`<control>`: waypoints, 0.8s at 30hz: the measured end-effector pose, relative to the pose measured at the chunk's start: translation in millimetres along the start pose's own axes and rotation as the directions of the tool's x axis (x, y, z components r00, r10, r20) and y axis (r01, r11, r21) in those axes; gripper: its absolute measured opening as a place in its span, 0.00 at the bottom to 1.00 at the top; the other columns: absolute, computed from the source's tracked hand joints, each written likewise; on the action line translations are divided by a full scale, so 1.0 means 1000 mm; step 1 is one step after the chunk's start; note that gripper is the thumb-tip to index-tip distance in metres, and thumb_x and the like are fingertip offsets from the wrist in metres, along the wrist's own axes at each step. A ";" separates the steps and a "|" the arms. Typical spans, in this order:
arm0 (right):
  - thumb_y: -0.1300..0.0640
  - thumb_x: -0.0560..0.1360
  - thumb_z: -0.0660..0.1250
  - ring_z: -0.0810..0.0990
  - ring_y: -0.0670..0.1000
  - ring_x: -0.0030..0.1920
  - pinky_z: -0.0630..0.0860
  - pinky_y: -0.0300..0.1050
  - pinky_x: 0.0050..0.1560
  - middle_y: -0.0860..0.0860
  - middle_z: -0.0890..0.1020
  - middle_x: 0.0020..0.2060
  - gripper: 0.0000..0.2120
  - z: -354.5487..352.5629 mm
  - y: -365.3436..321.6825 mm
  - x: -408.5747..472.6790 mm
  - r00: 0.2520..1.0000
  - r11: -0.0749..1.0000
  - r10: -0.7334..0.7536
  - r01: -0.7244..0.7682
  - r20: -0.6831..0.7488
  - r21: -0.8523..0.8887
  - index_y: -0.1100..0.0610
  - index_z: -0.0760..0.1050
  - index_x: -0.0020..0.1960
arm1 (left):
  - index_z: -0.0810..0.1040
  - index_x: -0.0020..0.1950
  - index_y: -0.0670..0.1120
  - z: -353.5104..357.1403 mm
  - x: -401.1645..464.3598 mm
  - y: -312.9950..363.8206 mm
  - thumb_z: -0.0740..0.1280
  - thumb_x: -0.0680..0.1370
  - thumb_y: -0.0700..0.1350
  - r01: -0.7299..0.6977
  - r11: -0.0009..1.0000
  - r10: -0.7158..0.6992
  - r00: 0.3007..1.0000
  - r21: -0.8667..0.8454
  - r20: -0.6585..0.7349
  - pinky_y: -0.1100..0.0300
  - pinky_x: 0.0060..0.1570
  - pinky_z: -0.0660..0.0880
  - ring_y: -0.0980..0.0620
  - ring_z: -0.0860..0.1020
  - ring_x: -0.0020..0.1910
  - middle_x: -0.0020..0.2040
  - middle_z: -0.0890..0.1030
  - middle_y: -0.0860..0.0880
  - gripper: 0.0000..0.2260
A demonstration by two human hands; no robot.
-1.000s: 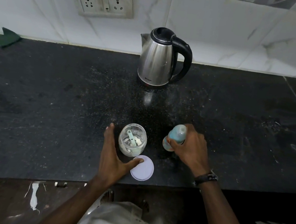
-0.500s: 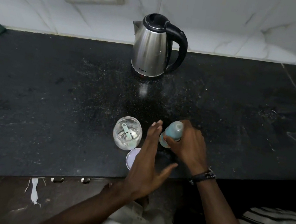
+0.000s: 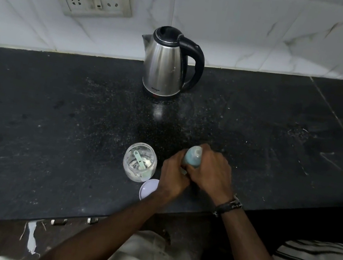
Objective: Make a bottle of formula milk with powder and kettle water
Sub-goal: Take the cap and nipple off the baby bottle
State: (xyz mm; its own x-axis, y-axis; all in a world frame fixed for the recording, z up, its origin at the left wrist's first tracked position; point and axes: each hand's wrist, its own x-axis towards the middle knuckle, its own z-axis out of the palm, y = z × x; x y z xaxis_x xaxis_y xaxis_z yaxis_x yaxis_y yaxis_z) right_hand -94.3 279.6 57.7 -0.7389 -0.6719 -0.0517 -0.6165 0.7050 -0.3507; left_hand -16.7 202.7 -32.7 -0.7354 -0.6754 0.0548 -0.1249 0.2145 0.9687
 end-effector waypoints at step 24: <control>0.44 0.65 0.71 0.77 0.54 0.43 0.61 0.44 0.39 0.47 0.73 0.39 0.16 -0.070 -0.034 0.021 0.920 0.873 -0.322 0.380 0.224 -0.307 0.51 0.72 0.47 | 0.79 0.51 0.52 -0.004 0.013 -0.019 0.73 0.69 0.56 -0.120 0.990 0.117 0.992 0.068 0.044 0.60 0.38 0.77 0.52 0.84 0.43 0.40 0.84 0.53 0.14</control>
State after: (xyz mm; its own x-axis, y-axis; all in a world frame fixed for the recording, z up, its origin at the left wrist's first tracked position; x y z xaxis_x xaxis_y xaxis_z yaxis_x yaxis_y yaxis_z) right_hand -107.8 257.3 134.2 -0.4207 -0.8957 -0.1439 -0.9020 0.4299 -0.0388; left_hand -21.1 186.9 -49.4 -0.7738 -0.6137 0.1570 -0.0808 0.3415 0.9364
